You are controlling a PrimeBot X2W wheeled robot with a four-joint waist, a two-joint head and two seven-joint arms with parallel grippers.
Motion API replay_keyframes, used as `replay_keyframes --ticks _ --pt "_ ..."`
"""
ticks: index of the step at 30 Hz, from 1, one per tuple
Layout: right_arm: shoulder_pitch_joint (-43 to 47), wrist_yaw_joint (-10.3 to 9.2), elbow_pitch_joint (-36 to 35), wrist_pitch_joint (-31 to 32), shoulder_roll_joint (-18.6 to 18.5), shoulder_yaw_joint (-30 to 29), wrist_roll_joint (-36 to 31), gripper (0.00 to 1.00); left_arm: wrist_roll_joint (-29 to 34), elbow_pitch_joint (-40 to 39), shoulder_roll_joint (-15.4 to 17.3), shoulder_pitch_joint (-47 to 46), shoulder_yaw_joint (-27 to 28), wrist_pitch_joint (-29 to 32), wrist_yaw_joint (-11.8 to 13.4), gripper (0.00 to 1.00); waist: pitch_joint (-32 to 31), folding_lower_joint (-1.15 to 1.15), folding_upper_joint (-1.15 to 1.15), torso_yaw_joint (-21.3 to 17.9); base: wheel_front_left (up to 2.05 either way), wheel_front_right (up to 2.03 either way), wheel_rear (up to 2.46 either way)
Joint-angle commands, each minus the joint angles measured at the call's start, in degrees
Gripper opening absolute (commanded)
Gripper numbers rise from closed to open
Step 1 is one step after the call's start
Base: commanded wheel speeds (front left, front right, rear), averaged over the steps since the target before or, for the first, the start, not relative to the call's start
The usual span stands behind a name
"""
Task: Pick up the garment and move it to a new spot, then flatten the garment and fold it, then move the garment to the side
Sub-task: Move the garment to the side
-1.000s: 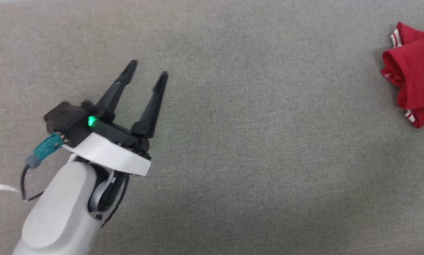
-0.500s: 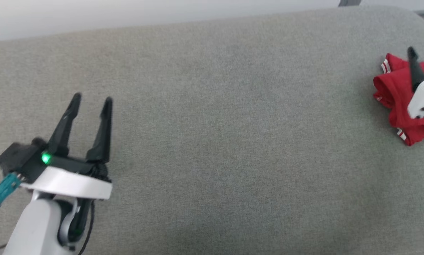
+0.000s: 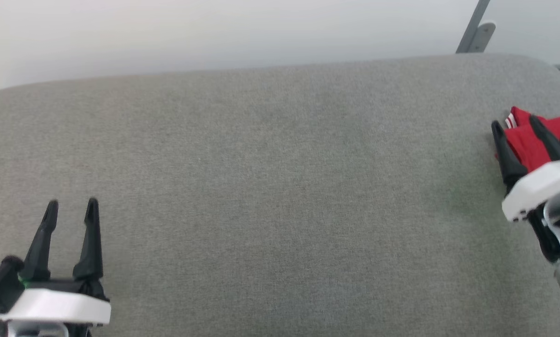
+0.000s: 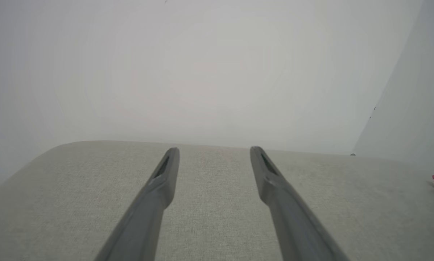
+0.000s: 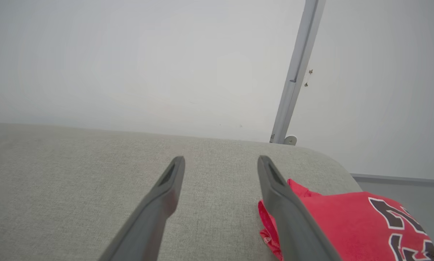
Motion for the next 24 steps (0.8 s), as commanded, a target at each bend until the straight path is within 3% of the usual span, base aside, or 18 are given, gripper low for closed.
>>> replay_keyframes --ticks 1,12,24 --pt "2.1 -0.13 -1.4 -0.4 0.3 -1.0 0.5 1.00 0.6 -0.3 -0.6 1.4 0.7 -0.3 -0.2 1.00 -1.1 0.00 0.00 0.6 0.00 0.00 0.00" --pt "21.2 -0.13 -19.9 -0.4 5.8 -13.3 -7.3 1.00 1.6 -0.9 -3.1 9.1 4.4 -0.3 -0.2 1.00 -5.3 0.00 0.00 2.0 0.00 0.00 0.00" --pt "32.8 -0.12 -28.2 -0.4 10.4 -17.7 -10.7 1.00 1.7 -0.6 -4.1 13.2 4.5 -0.3 -0.2 1.00 -7.8 0.00 0.00 1.9 0.00 0.00 0.00"
